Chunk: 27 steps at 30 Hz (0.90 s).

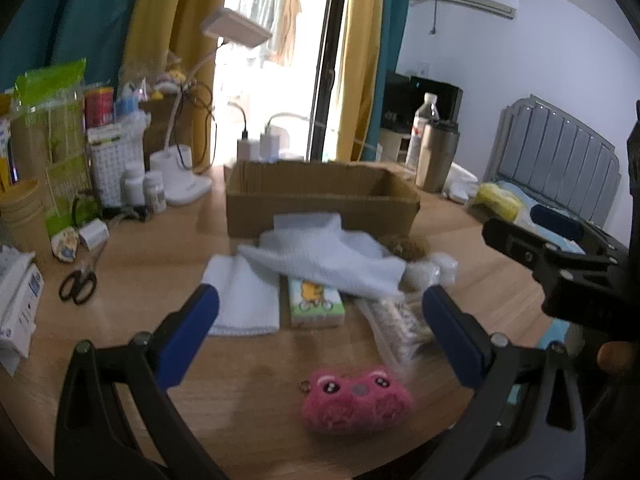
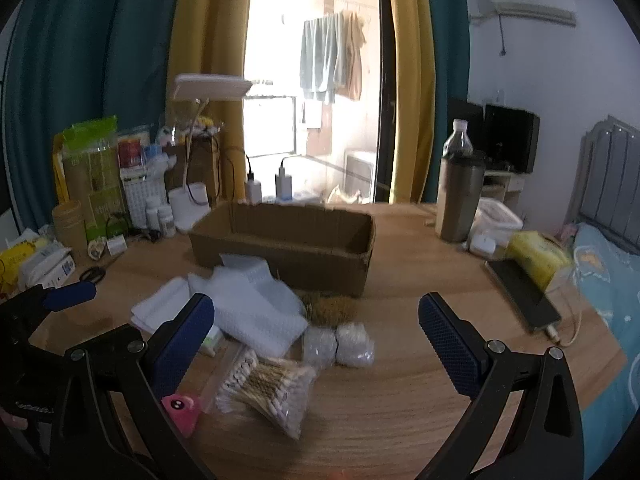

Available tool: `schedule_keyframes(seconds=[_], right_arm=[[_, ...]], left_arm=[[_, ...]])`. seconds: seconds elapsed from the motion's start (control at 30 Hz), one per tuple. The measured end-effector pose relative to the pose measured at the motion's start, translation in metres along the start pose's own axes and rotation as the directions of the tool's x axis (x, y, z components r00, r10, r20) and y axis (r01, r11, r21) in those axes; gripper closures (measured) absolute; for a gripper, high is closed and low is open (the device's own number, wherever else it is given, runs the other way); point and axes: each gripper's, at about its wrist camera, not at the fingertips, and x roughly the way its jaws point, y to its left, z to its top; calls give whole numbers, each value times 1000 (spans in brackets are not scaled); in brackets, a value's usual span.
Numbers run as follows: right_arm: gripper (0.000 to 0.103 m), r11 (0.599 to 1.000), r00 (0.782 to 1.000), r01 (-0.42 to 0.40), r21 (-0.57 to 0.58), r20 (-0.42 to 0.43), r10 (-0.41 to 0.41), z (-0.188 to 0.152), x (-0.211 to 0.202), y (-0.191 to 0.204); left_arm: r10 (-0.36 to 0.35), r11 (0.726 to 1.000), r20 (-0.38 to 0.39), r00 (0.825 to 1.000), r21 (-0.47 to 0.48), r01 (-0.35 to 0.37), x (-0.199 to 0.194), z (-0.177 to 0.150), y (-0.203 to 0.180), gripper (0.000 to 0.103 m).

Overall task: Organize soft objects
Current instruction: 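Grasp the pink plush keychain with the left gripper while the right gripper grasps the cotton swab bag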

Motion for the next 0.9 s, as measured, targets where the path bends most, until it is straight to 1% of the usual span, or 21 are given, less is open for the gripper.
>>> schedule_keyframes(seconds=[0.27, 0.43, 0.57, 0.7, 0.9], right_arm=[[0, 1000, 996, -9, 21, -89, 11, -15, 25, -5], [0, 999, 994, -7, 33, -111, 11, -20, 32, -9], [0, 999, 992, -2, 49, -124, 8, -22, 35, -15], [0, 998, 992, 4, 60, -124, 3, -22, 35, -19], [0, 998, 990, -2, 70, -139, 12, -23, 40, -21]], left_arm=[[-17, 1000, -91, 996, -12, 16, 20, -17, 3, 1], [-36, 999, -151, 988, -6, 36, 31, -25, -2, 1], [-18, 999, -189, 982, 38, 25, 38, -32, -11, 1], [-25, 997, -197, 980, 72, 39, 37, -33, -17, 1], [-13, 991, -250, 968, 127, 46, 45, -43, -25, 3]])
